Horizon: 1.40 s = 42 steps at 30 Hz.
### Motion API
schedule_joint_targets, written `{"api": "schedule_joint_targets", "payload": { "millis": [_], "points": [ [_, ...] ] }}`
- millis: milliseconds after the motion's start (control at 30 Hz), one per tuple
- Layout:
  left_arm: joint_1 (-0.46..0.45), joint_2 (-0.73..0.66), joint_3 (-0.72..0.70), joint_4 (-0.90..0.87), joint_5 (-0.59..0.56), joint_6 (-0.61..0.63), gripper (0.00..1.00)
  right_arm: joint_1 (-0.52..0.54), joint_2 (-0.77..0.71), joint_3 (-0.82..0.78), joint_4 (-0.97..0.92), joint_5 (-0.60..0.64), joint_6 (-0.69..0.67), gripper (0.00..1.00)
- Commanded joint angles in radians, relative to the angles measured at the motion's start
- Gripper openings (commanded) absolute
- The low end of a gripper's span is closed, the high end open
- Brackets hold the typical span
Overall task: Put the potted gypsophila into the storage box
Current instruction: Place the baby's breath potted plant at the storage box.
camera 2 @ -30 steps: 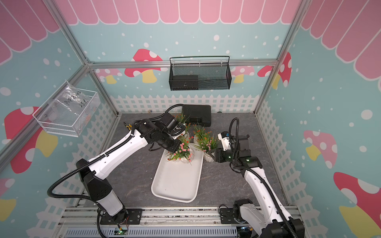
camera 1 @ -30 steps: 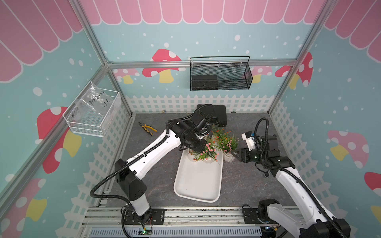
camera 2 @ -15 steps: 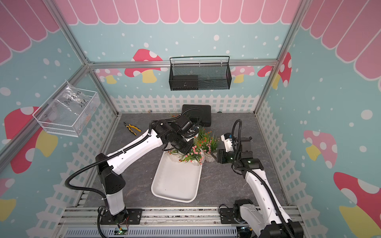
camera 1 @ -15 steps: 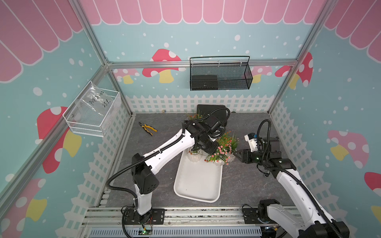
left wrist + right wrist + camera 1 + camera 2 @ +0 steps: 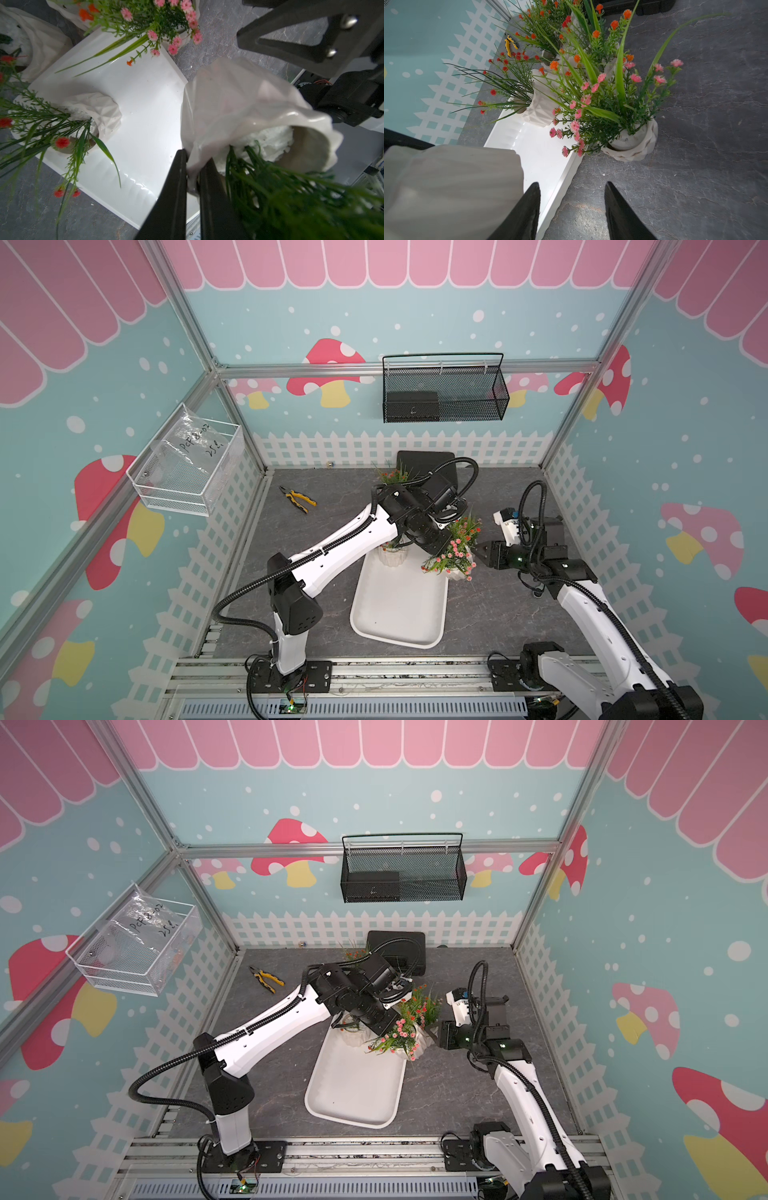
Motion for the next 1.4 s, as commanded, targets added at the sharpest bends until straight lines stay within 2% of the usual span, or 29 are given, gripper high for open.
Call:
{"api": "schedule_joint_targets", "payload": {
  "millis": [0, 333, 567, 833, 1367],
  "points": [
    [0.003, 0.018, 0.029, 0.003, -0.012, 0.014, 0.0, -0.006, -0.008, -0.01, -0.003, 0.002, -0.009, 0.52],
    [0.077, 0.018, -0.036, 0.001, -0.072, 0.042, 0.0, -0.007, -0.01, -0.015, -0.008, 0.003, -0.013, 0.52],
    [0.09, 0.062, -0.064, 0.028, -0.17, 0.038, 0.0, -0.007, -0.013, -0.018, -0.01, 0.014, -0.003, 0.53],
    [0.097, 0.107, -0.13, 0.115, -0.181, 0.02, 0.0, -0.009, 0.001, -0.017, -0.011, 0.023, -0.006, 0.53],
    [0.133, 0.195, -0.134, 0.197, -0.202, 0.0, 0.0, -0.011, 0.026, -0.01, -0.006, 0.026, -0.007, 0.54]
  ]
}}
